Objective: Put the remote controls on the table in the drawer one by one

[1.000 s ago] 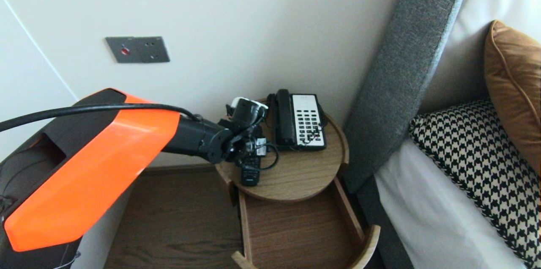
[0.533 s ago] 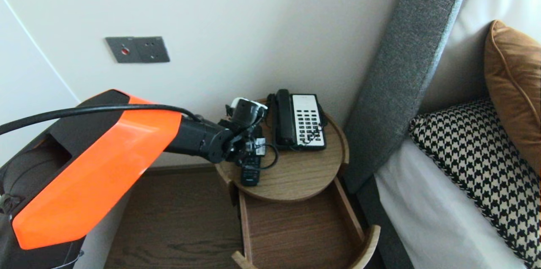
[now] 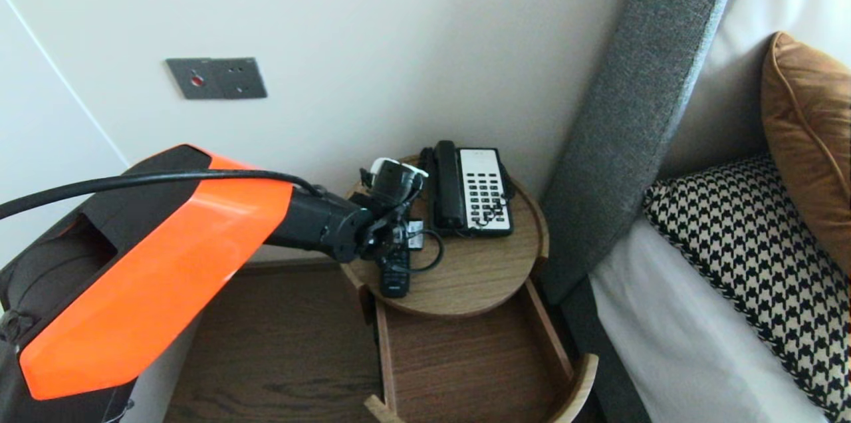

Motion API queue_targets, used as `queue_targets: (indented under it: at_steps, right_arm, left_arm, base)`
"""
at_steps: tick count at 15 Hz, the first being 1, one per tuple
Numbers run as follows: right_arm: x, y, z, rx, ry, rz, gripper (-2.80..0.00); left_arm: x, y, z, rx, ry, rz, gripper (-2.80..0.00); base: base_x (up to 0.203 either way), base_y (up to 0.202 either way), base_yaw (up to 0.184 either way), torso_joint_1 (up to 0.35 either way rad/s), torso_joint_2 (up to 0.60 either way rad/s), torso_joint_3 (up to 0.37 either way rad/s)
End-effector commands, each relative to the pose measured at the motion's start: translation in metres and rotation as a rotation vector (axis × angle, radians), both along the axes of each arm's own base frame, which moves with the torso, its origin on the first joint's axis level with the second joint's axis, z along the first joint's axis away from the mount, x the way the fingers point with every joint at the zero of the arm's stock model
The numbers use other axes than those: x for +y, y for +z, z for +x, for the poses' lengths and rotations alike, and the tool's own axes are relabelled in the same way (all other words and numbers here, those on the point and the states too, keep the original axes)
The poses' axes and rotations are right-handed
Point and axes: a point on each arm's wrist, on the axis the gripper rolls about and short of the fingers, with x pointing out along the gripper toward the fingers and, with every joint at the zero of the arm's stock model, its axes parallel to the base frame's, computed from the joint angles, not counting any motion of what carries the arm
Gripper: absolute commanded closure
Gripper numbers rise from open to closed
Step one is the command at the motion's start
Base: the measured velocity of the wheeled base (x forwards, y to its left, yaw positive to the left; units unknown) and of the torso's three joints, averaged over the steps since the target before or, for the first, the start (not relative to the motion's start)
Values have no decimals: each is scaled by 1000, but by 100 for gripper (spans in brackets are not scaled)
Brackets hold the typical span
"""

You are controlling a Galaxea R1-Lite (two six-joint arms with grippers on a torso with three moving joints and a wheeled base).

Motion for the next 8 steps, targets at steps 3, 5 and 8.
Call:
queue_targets:
  at_steps: [3,5,8]
  right_arm:
    - [0,0,0,-1,0,0,0]
    - [0,0,0,-1,0,0,0]
    - [0,0,0,-2,0,0,0]
  left_arm:
    - [-2,13,-8,-17,-13,-12,0]
    - [-4,28,-18,-40,-31,-26,0]
    - [-7,46,-36,-56,-64,-39,0]
  base:
    - [0,0,0,0,0,0]
    - [0,0,0,0,0,0]
    - [0,0,0,0,0,0]
